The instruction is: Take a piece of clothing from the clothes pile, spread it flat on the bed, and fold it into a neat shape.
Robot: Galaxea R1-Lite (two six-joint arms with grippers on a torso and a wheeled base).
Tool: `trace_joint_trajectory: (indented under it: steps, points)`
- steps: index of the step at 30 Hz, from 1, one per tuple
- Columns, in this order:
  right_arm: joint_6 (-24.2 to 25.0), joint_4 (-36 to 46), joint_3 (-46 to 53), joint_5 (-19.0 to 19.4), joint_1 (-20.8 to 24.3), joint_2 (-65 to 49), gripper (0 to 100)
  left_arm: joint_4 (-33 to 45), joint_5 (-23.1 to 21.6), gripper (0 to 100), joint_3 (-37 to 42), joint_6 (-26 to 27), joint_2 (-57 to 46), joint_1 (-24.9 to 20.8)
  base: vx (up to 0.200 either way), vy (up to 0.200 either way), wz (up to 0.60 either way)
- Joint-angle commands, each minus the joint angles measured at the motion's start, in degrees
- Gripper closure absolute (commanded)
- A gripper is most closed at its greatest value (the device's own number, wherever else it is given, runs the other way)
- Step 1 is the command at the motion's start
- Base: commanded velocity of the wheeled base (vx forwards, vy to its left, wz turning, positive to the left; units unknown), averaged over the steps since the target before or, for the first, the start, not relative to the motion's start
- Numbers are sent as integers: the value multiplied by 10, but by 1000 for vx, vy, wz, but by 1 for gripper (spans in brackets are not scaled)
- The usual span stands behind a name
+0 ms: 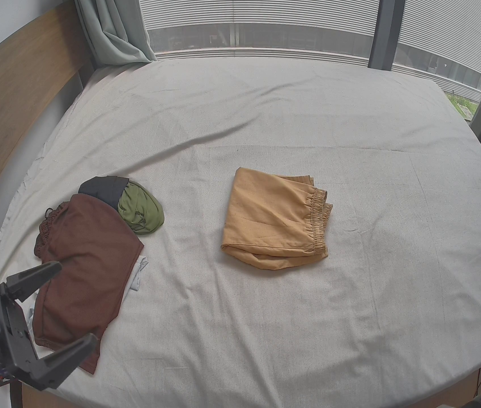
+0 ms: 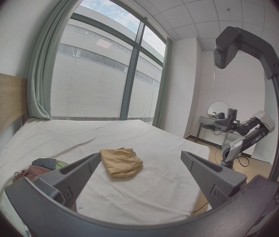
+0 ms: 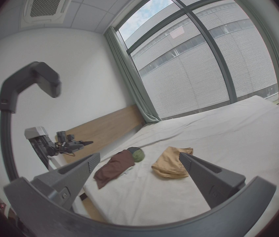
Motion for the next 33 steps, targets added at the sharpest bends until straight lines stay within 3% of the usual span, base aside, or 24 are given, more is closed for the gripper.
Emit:
trace_joint_trajectory:
  steps: [1, 3, 5, 7, 10, 13, 14, 15, 18, 19, 21, 25, 27, 29, 31, 32, 33]
  points:
    - [36, 111, 6, 5, 76, -204, 0, 111, 1, 0, 10, -2, -176, 62, 0, 0, 0]
    - [1, 132, 10, -6, 76, -205, 0, 145, 1, 0, 10, -2, -214, 68, 0, 0, 0]
    - [-40, 155, 10, -52, 76, -203, 0, 177, 1, 0, 10, -3, -254, 72, 0, 0, 0]
    - [-82, 179, 10, -110, 75, -202, 0, 209, 1, 0, 10, -3, -292, 85, 0, 0, 0]
    - [-206, 237, 10, -217, 76, -203, 0, 287, -1, 0, 10, -2, -362, 109, 0, 0, 0]
    - [-251, 278, 10, -325, 75, -203, 0, 335, -7, 0, 10, -2, -401, 124, 0, 0, 0]
    - [-251, 278, 10, -325, 75, -203, 0, 335, -7, 0, 10, -2, -401, 124, 0, 0, 0]
    - [-252, 290, 10, -368, 74, -202, 0, 358, -8, 0, 10, -2, -426, 137, 0, 0, 0]
    - [-248, 304, 10, -370, 44, -208, 0, 387, -14, 0, 10, -2, -453, 150, 0, 0, 0]
    - [-254, 355, 10, -359, 9, -239, 0, 415, -18, 0, 10, -3, -473, 160, 0, 0, 0]
    - [-251, 383, 9, -358, 8, -256, 0, 449, -18, 0, 10, 2, -485, 172, 0, 0, 0]
    - [-219, 401, 10, -430, 9, -248, 0, 468, -1, 0, 10, 3, -488, 178, 0, 0, 0]
    - [-209, 404, 10, -435, 9, -248, 0, 475, 4, 0, 10, 2, -496, 185, 0, 0, 0]
    - [-210, 402, 10, -430, 8, -248, 0, 569, 30, 0, 9, 15, -530, 207, 0, 0, 0]
    - [-212, 402, 10, -430, 7, -248, 0, 567, 55, 0, 8, 17, -527, 206, 0, 0, 0]
    - [-212, 402, 10, -429, 9, -248, 0, 543, 118, 0, 10, 23, -529, 206, 0, 0, 0]
    - [-212, 402, 10, -428, 10, -248, 0, 547, 153, 0, 10, 20, -529, 206, 0, 0, 0]
